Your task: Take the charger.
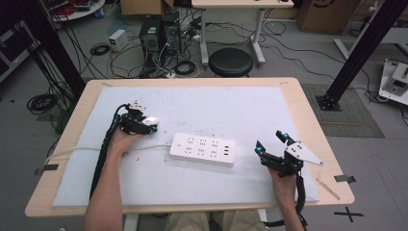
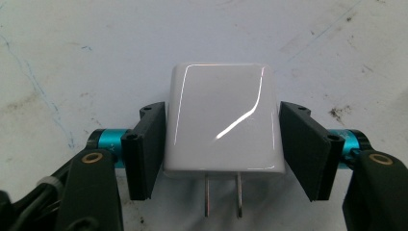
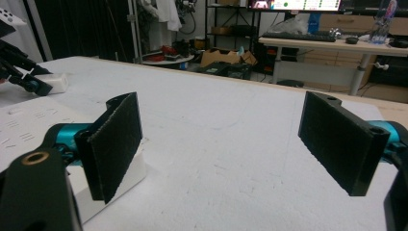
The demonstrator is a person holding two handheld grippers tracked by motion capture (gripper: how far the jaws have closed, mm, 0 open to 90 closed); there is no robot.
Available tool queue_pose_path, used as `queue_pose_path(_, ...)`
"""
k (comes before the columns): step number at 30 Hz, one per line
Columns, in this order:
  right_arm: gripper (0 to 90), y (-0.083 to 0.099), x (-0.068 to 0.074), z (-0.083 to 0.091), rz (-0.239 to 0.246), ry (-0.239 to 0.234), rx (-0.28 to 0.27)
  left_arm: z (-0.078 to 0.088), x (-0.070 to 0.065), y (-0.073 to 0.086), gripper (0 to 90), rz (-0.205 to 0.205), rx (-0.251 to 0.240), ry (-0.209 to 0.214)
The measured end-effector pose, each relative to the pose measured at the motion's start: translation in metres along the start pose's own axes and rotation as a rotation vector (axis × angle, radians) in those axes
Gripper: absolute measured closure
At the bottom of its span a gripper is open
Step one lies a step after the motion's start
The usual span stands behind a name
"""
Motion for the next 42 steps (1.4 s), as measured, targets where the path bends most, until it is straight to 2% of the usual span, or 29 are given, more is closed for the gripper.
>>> queue_pose_path(7, 15.8, 0.0, 0.001, 0.0, 0.005, 0.0, 0.0, 0.001, 0.001, 0.0, 42.1, 0.007, -0.006, -0.002)
queue_pose_path(22, 15.8, 0.0, 0.001, 0.0, 0.004, 0.0, 0.002, 0.002, -0.001, -0.001, 42.4, 0.018, -0.008, -0.003)
queue_pose_path(26, 15.8, 0.0, 0.001, 0.0, 0.004, -0.001, 0.002, 0.006, -0.004, -0.004, 42.4, 0.006, -0.019, -0.004)
queue_pose_path(28, 15.8, 0.0, 0.001, 0.0, 0.0, -0.001, 0.005, 0.013, -0.009, -0.009, 42.4, -0.014, -0.036, -0.016)
queue_pose_path(34, 15.8, 0.0, 0.001, 0.001, 0.001, -0.006, 0.013, 0.02, -0.015, -0.013, 42.4, -0.027, -0.045, -0.024)
queue_pose_path(35, 15.8, 0.0, 0.001, 0.001, 0.008, -0.007, 0.009, 0.024, -0.022, -0.016, 42.4, -0.045, -0.051, -0.029)
queue_pose_path(37, 15.8, 0.0, 0.001, 0.001, 0.008, -0.007, 0.013, 0.026, -0.026, -0.019, 42.4, -0.052, -0.057, -0.031)
queue_pose_path(42, 15.9, 0.0, 0.002, 0.001, 0.008, -0.012, 0.016, 0.036, -0.039, -0.027, 42.4, -0.057, -0.114, -0.045)
Point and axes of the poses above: each handheld gripper's, and its own axes: z roughly backward along the jaws, y roughly out of its underside, x roughly to its left, the point moved 5 cm from there along -z, roughly forward along the jaws, and after that the axes turned 10 degrees about y, right-handed, at the moved point
